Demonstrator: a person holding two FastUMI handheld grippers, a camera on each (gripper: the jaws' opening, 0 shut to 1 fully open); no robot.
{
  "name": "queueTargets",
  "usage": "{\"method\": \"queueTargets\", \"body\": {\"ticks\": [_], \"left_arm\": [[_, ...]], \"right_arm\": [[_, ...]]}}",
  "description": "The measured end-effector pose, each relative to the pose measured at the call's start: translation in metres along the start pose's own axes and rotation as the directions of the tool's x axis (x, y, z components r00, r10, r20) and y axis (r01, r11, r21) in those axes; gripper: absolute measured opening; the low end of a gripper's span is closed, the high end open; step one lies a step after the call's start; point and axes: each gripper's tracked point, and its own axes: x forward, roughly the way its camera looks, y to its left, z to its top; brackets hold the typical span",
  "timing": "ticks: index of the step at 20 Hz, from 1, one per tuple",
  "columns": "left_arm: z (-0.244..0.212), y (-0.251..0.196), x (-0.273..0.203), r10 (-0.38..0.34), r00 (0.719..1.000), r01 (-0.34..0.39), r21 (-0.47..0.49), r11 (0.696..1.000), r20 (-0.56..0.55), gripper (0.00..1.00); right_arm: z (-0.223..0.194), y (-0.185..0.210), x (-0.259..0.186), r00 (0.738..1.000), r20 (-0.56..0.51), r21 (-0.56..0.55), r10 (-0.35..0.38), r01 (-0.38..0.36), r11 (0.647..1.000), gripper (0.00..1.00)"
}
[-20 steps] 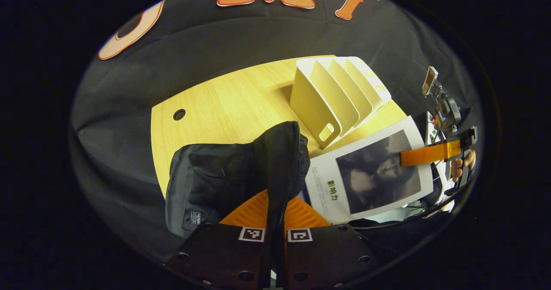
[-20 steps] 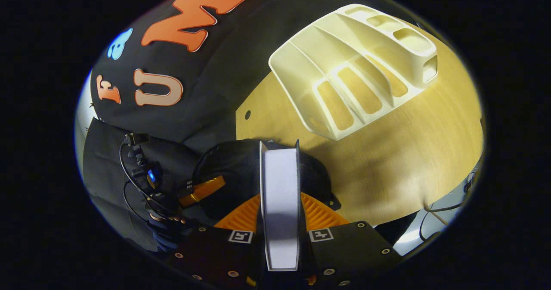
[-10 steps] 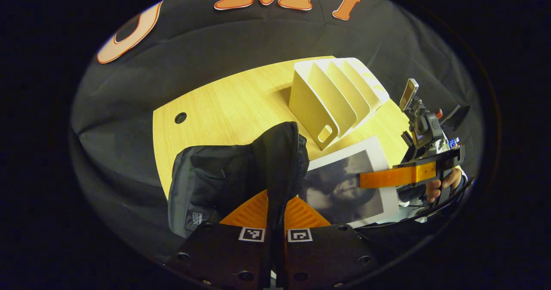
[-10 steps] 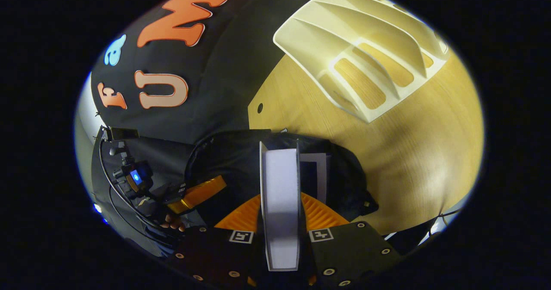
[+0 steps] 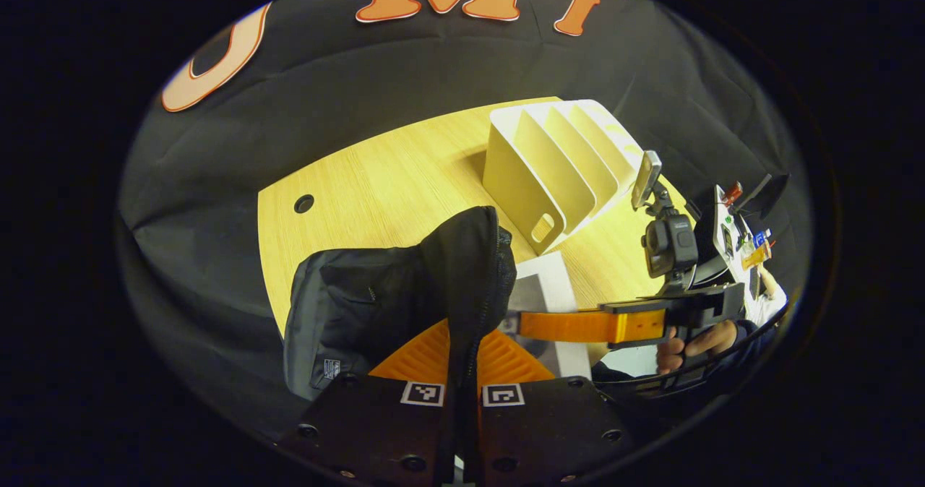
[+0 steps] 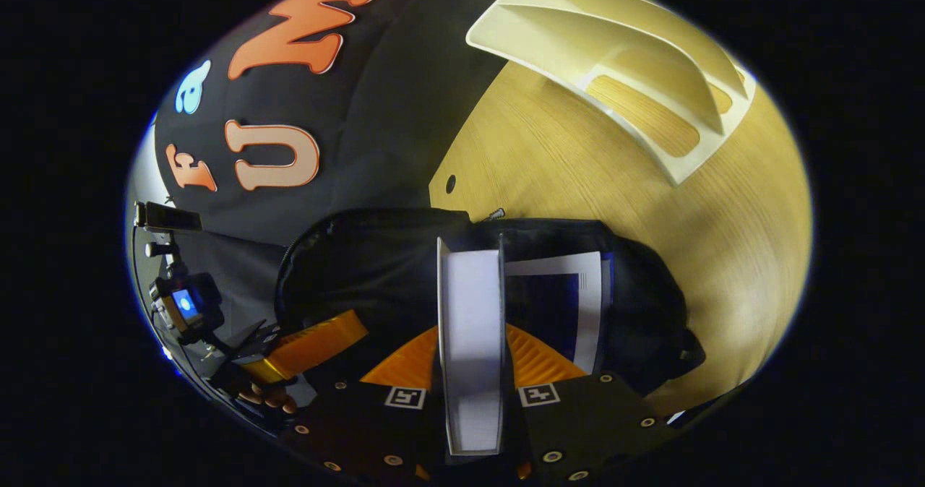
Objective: Open the schoolbag, grab two books from the bookshelf and put them into the schoolbag.
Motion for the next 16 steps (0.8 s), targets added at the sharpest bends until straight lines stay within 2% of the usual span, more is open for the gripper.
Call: {"method": "queueTargets", "body": {"ticks": [11,12,13,15,16], "left_arm": [[0.002,-0.013,0.0,-0.014,1.0,0.014,-0.004,1.0,0.008,0.05],[0.001,-0.011,0.001,-0.014,1.0,0.014,-0.005,1.0,0.009,0.05],[0.002,-0.01,0.001,-0.011,1.0,0.011,-0.014,1.0,0.014,0.05],[0.001,-0.008,0.001,-0.01,1.0,0.011,-0.032,0.999,0.024,0.05],[-0.001,-0.008,0.004,-0.006,1.0,0.007,-0.033,0.999,0.025,0.05]], "right_arm": [[-0.009,-0.007,0.04,0.999,-0.037,0.008,0.008,-0.007,1.0,0.33],[-0.01,-0.008,0.043,0.999,-0.043,0.011,0.002,-0.002,1.0,0.41],[-0.011,-0.008,0.042,0.999,-0.051,0.006,-0.009,0.009,1.0,0.34],[-0.01,-0.015,0.043,0.996,-0.053,-0.035,-0.069,0.067,0.997,0.39],[-0.009,-0.021,0.042,0.993,-0.059,-0.063,-0.104,0.1,0.993,0.44]]}}
